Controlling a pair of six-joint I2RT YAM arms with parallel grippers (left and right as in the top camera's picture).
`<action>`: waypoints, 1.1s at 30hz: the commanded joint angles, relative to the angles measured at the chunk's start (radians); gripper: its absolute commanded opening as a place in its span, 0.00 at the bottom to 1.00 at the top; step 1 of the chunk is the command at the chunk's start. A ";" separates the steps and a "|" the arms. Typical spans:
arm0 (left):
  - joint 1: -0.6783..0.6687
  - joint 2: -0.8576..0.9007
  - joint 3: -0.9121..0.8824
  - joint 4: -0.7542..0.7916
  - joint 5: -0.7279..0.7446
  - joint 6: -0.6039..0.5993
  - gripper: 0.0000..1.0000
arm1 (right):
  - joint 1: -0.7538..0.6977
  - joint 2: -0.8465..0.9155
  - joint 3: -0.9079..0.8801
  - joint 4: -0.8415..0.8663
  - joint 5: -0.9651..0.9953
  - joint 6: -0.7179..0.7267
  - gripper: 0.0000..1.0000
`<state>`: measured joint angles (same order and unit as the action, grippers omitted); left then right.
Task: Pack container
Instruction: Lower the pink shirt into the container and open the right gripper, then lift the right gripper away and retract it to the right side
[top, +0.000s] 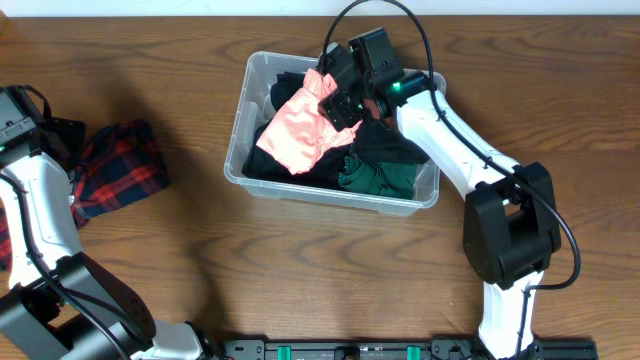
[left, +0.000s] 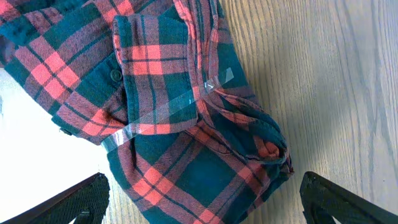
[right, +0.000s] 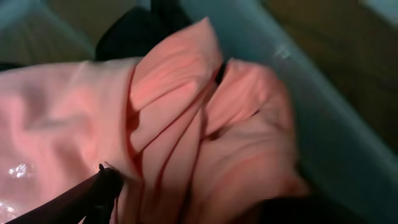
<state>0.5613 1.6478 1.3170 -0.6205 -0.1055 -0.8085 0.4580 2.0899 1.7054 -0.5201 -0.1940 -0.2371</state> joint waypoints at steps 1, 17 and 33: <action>0.005 0.008 0.000 0.000 -0.015 -0.001 0.98 | 0.005 -0.026 0.063 -0.001 0.033 -0.007 0.80; 0.005 0.008 0.000 0.000 -0.015 -0.001 0.98 | 0.043 -0.031 0.066 -0.113 0.029 0.110 0.01; 0.005 0.008 0.000 0.000 -0.015 -0.001 0.98 | 0.044 0.084 0.084 -0.105 0.028 0.109 0.01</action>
<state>0.5613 1.6474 1.3170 -0.6205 -0.1055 -0.8085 0.4965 2.1971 1.7775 -0.6281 -0.1631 -0.1387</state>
